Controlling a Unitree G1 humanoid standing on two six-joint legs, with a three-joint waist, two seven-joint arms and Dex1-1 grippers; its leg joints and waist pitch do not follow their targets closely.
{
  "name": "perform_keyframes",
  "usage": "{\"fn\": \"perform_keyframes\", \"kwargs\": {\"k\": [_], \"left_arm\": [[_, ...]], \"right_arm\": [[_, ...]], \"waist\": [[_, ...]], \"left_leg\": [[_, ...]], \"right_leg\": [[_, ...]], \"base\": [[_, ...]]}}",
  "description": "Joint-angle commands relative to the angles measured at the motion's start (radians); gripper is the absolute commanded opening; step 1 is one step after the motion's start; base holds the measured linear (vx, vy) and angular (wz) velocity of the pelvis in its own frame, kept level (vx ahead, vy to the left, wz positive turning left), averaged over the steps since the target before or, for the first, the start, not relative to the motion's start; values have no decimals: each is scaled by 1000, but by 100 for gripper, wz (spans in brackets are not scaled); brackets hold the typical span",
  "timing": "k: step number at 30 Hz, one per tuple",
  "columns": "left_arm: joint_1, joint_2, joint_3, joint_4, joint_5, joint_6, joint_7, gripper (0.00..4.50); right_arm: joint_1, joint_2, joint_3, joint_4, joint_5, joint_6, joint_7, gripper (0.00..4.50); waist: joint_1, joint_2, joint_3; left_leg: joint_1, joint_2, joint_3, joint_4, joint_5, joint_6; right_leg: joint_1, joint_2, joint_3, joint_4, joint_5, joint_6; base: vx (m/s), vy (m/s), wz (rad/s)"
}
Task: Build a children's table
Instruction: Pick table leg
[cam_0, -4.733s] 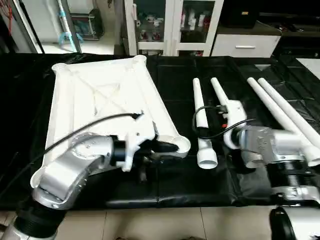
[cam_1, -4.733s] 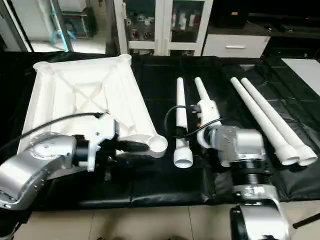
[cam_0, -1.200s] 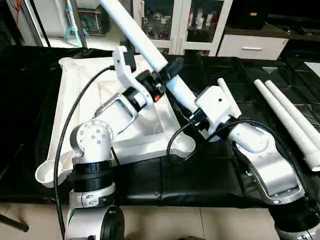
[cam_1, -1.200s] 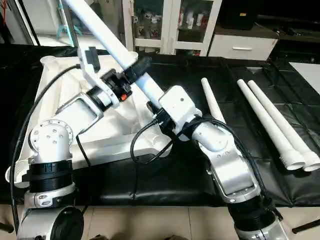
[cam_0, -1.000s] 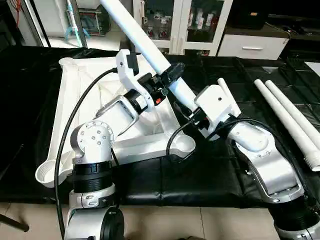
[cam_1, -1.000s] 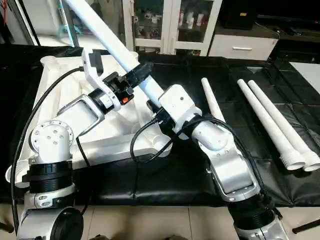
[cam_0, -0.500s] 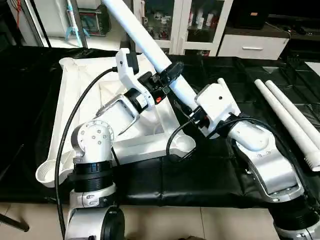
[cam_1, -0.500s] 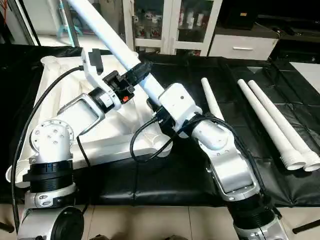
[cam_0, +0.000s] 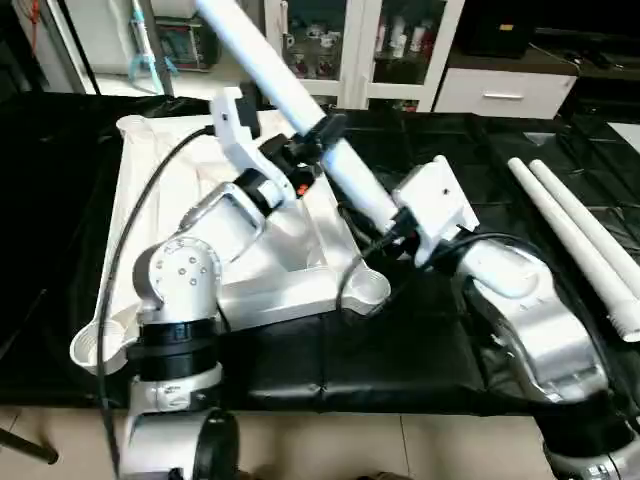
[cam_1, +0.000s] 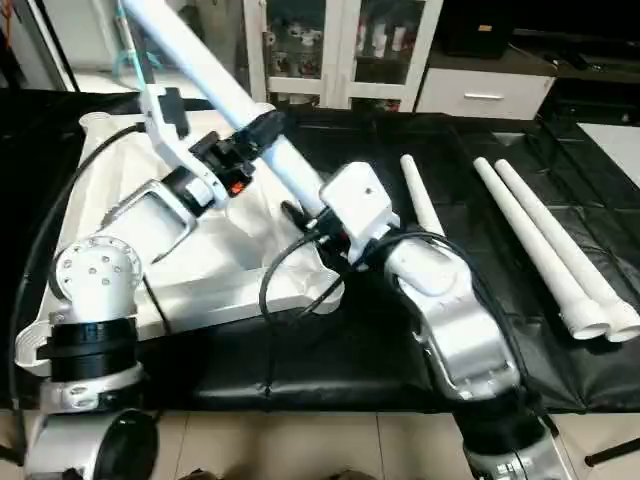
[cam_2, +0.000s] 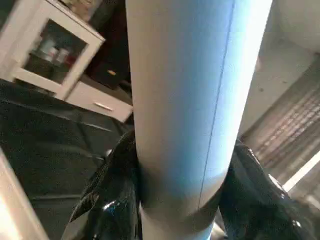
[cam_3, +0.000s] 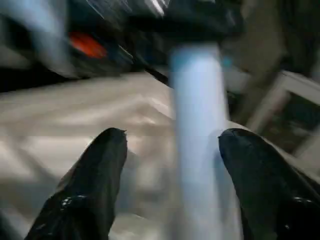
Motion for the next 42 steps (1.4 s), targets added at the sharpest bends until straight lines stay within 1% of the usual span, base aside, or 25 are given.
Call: {"fn": "perform_keyframes", "kwargs": {"k": [1, 2, 3, 4, 6, 7, 8, 9, 10, 11, 12, 13, 16, 17, 18, 19, 20, 21, 25, 29, 33, 34, 38, 39, 42], "left_arm": [[-19, 21, -37, -9, 15, -4, -53, 180], [-12, 45, -57, -12, 23, -3, -88, 180], [-8, 60, -69, -14, 26, -2, -109, 180], [-8, 78, -86, -16, 23, 6, -142, 180], [-8, 117, -125, -22, 21, 21, -215, 180], [-9, 130, -138, -24, 18, 26, -238, 180], [-10, 140, -147, -27, 16, 31, -256, 180], [-13, 162, -167, -31, 11, 40, -291, 180], [-16, 174, -180, -34, 6, 49, -314, 180], [-22, 193, -201, -41, 2, 56, -357, 180], [-28, 206, -218, -46, -1, 62, -389, 180], [-28, 206, -218, -46, -1, 62, -389, 180], [-58, 228, -268, -47, -6, 59, -484, 180], [-58, 228, -268, -47, -6, 59, -484, 180], [-81, 227, -286, -32, -1, 55, -507, 180], [-81, 227, -286, -32, -1, 55, -507, 180], [-97, 229, -305, -21, 11, 49, -522, 180], [-102, 229, -313, -20, 16, 47, -528, 180], [-112, 234, -340, -16, 25, 40, -565, 180], [-132, 229, -360, -10, 26, 41, -595, 180], [-140, 226, -370, -12, 25, 43, -611, 180], [-140, 227, -372, -12, 27, 42, -615, 180], [-140, 231, -387, -20, 24, 42, -645, 180], [-141, 233, -391, -22, 23, 45, -651, 180], [-140, 239, -403, -28, 25, 48, -667, 180]], "right_arm": [[-9, -1, -63, -26, 69, 39, 23, 342], [-21, 2, -91, -19, 99, 55, 26, 342], [-35, -1, -109, -6, 111, 65, 30, 342], [-58, -8, -136, 23, 113, 70, 23, 342], [-103, -26, -192, 86, 142, 106, 29, 342], [-117, -34, -208, 108, 153, 122, 33, 342], [-124, -44, -217, 120, 172, 138, 48, 342], [-138, -64, -233, 145, 212, 169, 83, 342], [-144, -82, -242, 161, 243, 194, 117, 342], [-151, -109, -249, 185, 277, 226, 166, 342], [-156, -133, -250, 205, 299, 243, 211, 342], [-156, -133, -250, 205, 299, 243, 211, 342], [-164, -215, -231, 240, 354, 314, 365, 342], [-164, -215, -231, 240, 354, 314, 365, 342], [-168, -254, -216, 249, 378, 346, 439, 342], [-168, -254, -216, 249, 378, 346, 439, 342], [-172, -278, -198, 259, 381, 354, 479, 342], [-171, -288, -190, 262, 385, 355, 500, 342], [-167, -310, -155, 259, 405, 370, 559, 342], [-166, -320, -109, 259, 380, 363, 598, 342], [-166, -324, -89, 249, 384, 367, 629, 342], [-165, -326, -81, 249, 379, 363, 632, 342], [-164, -334, -49, 259, 357, 344, 646, 342], [-164, -334, -43, 260, 353, 342, 647, 342], [-166, -335, -34, 263, 346, 339, 650, 342]], "waist": [[3, 7, -75], [5, 12, -74], [3, 14, -73], [3, 14, -73], [4, 7, -73], [7, 11, -72], [7, 12, -72], [10, 8, -74], [11, 8, -73], [11, 1, -75], [11, 1, -75], [15, 4, -77], [19, -6, -77], [22, -5, -77], [23, -4, -76], [26, -7, -74], [26, -14, -74], [27, -16, -74], [27, -18, -75], [29, -16, -76], [31, -20, -77], [31, -18, -77], [31, -18, -76], [31, -16, -76], [31, -18, -76]], "left_leg": [[10, 65, -25, -73, -82, 74], [10, 64, -25, -74, -90, 66], [11, 63, -23, -74, -99, 54], [12, 63, -23, -75, -103, 47], [13, 61, -22, -75, -109, 29], [16, 60, -20, -76, -121, 22], [17, 60, -19, -75, -120, 16], [18, 57, -19, -74, -119, 17], [13, 58, -17, -73, -104, 23], [11, 58, -17, -72, -84, 32], [11, 58, -17, -72, -84, 32], [10, 60, -18, -69, -55, 48], [11, 59, -14, -67, -53, 65], [10, 61, -15, -67, -53, 64], [9, 62, -15, -67, -50, 65], [10, 62, -15, -66, -58, 66], [8, 62, -14, -66, -63, 62], [8, 62, -14, -65, -64, 61], [6, 62, -15, -63, -54, 63], [7, 64, -15, -63, -43, 63], [5, 64, -15, -63, -43, 62], [5, 64, -15, -62, -38, 62], [5, 64, -15, -63, -40, 60], [5, 64, -15, -63, -48, 58], [5, 65, -16, -63, -49, 53]], "right_leg": [[64, -65, 52, -56, -77, -227], [62, -67, 52, -57, -96, -228], [60, -65, 52, -59, -108, -227], [59, -65, 52, -59, -115, -227], [58, -65, 51, -58, -141, -225], [55, -65, 51, -60, -161, -223], [54, -64, 52, -60, -160, -223], [58, -64, 51, -58, -154, -225], [60, -65, 53, -58, -135, -225], [63, -65, 52, -56, -114, -229], [63, -65, 52, -56, -114, -229], [64, -69, 52, -51, -90, -241], [65, -69, 50, -53, -105, -251], [67, -71, 50, -51, -110, -251], [65, -72, 51, -52, -112, -251], [64, -73, 51, -55, -138, -249], [65, -74, 50, -57, -163, -242], [65, -75, 51, -58, -176, -238], [64, -75, 49, -60, -200, -225], [61, -74, 48, -58, -189, -232], [63, -75, 48, -56, -187, -233], [62, -75, 48, -56, -182, -234], [62, -75, 48, -57, -189, -233], [62, -75, 48, -58, -200, -231], [62, -75, 48, -58, -202, -229]], "base": [[0, 0, 0], [0, 0, 0], [0, 0, 0], [0, 0, 0], [0, 0, 0], [0, 0, 0], [0, 0, 0], [0, 0, 0], [0, 0, 0], [0, 0, 0], [0, 0, 0], [0, 0, 0], [0, 0, 0], [0, 0, 0], [0, 0, 0], [0, 0, 0], [0, 0, 0], [0, 0, 0], [0, 0, 0], [0, 0, 0], [0, 0, 0], [0, 0, 0], [0, 0, 0], [0, 0, 0], [0, 0, 0]]}}
